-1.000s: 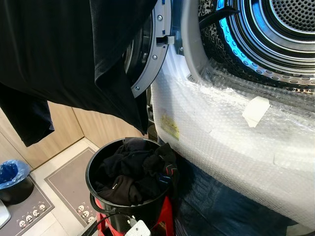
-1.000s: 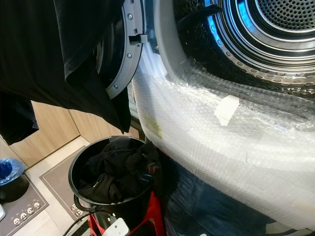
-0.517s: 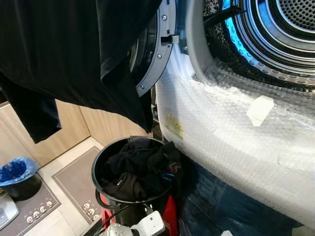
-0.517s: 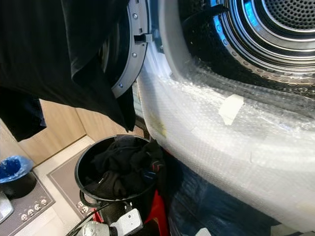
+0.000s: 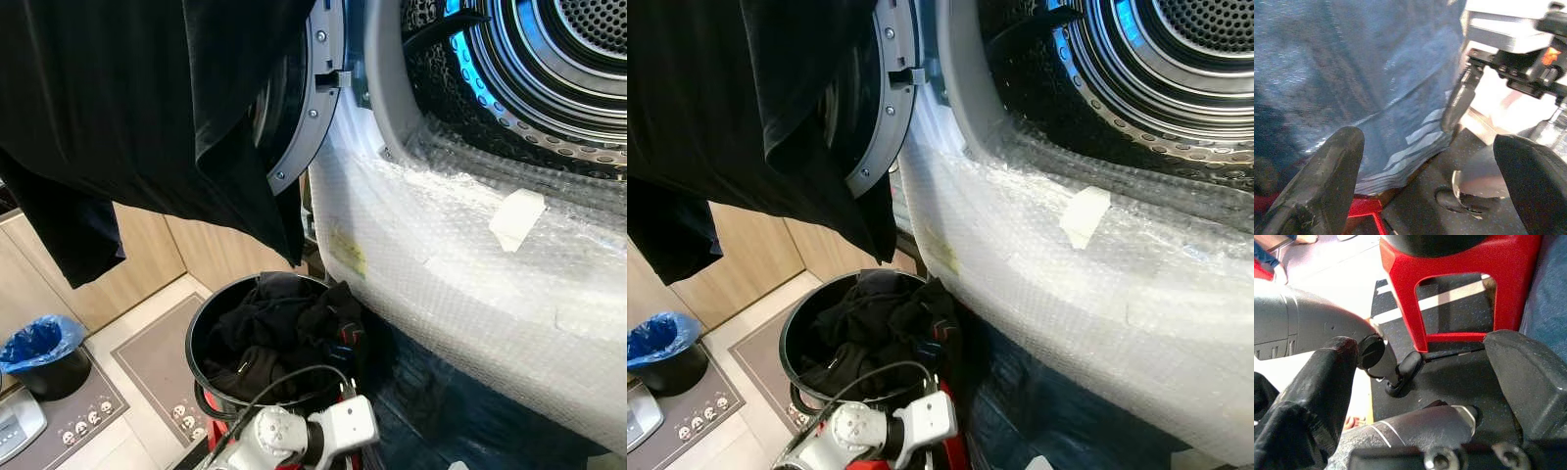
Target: Clothes washing
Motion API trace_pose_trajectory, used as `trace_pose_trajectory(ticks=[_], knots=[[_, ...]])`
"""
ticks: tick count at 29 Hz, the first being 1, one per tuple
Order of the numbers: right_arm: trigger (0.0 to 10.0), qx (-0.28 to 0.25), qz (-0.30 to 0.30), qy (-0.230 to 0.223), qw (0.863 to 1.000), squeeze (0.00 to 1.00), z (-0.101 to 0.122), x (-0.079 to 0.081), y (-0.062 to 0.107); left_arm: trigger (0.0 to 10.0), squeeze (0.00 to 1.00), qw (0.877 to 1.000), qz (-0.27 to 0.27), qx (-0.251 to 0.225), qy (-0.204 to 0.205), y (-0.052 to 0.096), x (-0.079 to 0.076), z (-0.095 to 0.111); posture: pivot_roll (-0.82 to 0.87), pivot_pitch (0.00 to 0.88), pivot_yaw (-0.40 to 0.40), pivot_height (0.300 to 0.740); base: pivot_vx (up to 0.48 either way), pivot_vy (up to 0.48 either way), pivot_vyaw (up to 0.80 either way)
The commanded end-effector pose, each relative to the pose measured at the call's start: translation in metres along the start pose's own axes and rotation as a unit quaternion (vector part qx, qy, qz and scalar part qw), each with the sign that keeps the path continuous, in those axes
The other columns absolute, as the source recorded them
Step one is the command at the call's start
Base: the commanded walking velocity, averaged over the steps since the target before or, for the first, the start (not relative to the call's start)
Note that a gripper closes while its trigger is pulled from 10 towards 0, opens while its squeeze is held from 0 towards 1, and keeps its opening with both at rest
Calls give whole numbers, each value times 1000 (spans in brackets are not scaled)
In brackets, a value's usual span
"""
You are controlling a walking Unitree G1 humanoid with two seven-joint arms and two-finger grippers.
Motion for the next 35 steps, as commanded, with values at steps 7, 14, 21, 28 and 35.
trace_pose_trajectory(ticks=[7, 14, 21, 28, 35], knots=[[10000, 24, 8, 13, 1000, 0, -5, 2, 1, 10000, 0, 998, 12, -18, -55, -6, 8, 24, -77, 0, 98, 740, 0, 0, 0], [10000, 17, -3, 24, 1000, 0, 0, -1, 1, 10000, 0, 995, 36, -22, -91, -2, 13, 39, -73, 0, 103, 740, 0, 0, 0], [10000, -8, -24, 42, 999, 0, 11, -2, -2, 10000, 0, 988, 105, 8, -110, 3, 19, 48, -56, 0, 97, 740, 0, 0, 0], [10000, -63, -72, 52, 994, 0, 31, -9, -2, 10000, 0, 974, 197, 32, -111, 12, 28, 57, -36, 0, 81, 740, 0, 0, 0], [10000, -123, -119, 36, 985, 0, 47, -17, 6, 10000, 0, 947, 304, 65, -77, 33, 47, 57, -17, 0, 60, 740, 0, 0, 0]])
Point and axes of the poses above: a point about 5 cm out from each wrist's last joint towards the gripper, its own y axis pointing back from the gripper into the wrist, its own z axis along the axis of the wrist's last joint, x = y × z, the point moved 2 cm from there along -y, pointing out of the wrist towards the gripper, and after that the axes turned 14 degrees about -y, right-handed, at the moved point
